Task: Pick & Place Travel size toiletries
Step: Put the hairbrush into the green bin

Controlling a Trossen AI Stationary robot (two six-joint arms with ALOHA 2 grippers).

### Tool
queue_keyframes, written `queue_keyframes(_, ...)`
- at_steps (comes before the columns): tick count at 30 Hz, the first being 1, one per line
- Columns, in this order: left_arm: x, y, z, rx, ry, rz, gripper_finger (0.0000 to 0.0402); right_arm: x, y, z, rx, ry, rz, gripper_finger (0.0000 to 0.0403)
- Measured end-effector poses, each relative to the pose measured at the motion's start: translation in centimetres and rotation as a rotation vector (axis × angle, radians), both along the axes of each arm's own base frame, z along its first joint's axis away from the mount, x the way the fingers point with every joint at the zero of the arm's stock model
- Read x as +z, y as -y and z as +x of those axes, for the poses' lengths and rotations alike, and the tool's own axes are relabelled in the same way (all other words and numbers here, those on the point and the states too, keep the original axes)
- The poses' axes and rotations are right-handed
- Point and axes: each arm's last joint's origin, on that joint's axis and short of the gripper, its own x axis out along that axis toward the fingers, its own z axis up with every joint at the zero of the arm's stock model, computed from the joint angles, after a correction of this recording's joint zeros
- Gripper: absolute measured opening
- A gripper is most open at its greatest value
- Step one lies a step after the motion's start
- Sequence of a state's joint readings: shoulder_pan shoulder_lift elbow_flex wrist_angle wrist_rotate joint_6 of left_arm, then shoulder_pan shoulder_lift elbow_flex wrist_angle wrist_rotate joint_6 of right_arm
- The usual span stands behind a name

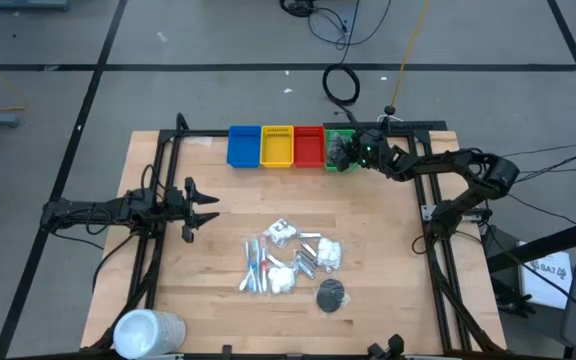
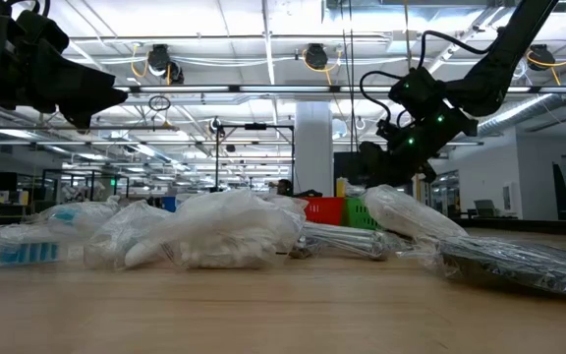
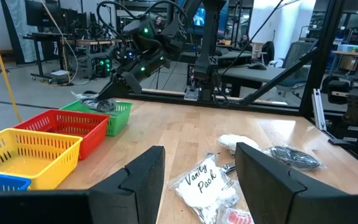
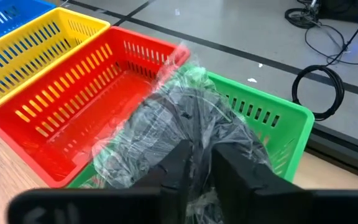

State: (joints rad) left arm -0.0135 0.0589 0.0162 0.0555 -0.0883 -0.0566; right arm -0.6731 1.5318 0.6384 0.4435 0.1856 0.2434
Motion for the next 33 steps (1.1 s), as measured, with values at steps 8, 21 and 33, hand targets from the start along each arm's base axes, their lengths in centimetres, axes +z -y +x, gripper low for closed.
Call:
queue_keyframes(8,0.0,0.0,0.0,0.0,0.0,0.0,0.0191,0.0,0.0,0.0,-0.002,0.007,-0.001,0.014)
queue_keyframes(21,0.0,0.0,0.0,0.0,0.0,0.0,0.0191,5.2,-3.5,0.8,0.304,0.226,-0.059,0.0172)
queue_keyframes(33,0.0,0.0,0.0,0.0,0.0,0.0,0.0191,7.6,-14.8,2.6,0.991,0.373,0.052,0.016)
